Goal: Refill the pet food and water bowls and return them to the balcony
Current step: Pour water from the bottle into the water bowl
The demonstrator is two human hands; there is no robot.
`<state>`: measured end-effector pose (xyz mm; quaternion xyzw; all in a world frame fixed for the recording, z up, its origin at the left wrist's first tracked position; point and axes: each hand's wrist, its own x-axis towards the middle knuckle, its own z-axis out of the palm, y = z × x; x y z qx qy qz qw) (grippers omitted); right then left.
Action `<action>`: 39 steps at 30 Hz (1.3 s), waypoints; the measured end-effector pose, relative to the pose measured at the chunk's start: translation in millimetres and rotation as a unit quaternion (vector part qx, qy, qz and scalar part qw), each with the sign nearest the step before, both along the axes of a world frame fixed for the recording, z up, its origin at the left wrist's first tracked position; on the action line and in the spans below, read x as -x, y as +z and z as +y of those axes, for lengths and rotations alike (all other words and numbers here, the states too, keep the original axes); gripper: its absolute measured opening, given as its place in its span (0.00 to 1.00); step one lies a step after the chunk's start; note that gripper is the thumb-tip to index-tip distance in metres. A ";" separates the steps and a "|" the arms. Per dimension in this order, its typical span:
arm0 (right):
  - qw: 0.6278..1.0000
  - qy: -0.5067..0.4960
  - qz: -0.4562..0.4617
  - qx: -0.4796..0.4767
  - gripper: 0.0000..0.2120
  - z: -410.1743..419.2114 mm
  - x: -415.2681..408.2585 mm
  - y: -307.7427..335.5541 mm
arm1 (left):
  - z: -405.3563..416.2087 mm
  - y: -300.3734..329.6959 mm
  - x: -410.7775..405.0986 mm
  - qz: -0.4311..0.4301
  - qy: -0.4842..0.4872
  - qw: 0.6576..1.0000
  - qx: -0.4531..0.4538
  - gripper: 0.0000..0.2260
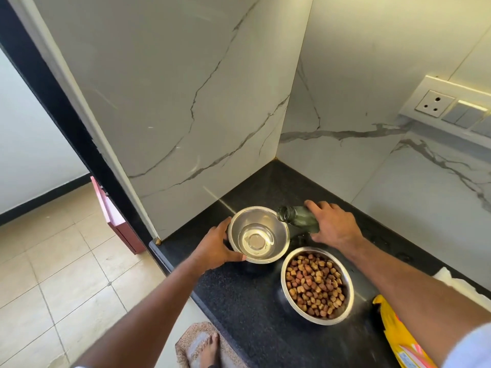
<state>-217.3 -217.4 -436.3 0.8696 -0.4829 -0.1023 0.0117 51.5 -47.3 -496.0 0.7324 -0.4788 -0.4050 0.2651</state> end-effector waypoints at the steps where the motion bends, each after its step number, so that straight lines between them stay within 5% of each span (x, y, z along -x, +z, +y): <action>1: 1.000 0.002 0.007 0.002 0.50 -1.8 0.1 -0.7 | -1.8 -0.9 -1.0 0.000 -0.006 1.000 0.002 0.49; 39: 0.993 0.032 0.108 0.025 0.48 -5.5 -6.5 11.6 | -13.4 5.3 -4.0 0.036 -0.060 0.997 -0.018 0.52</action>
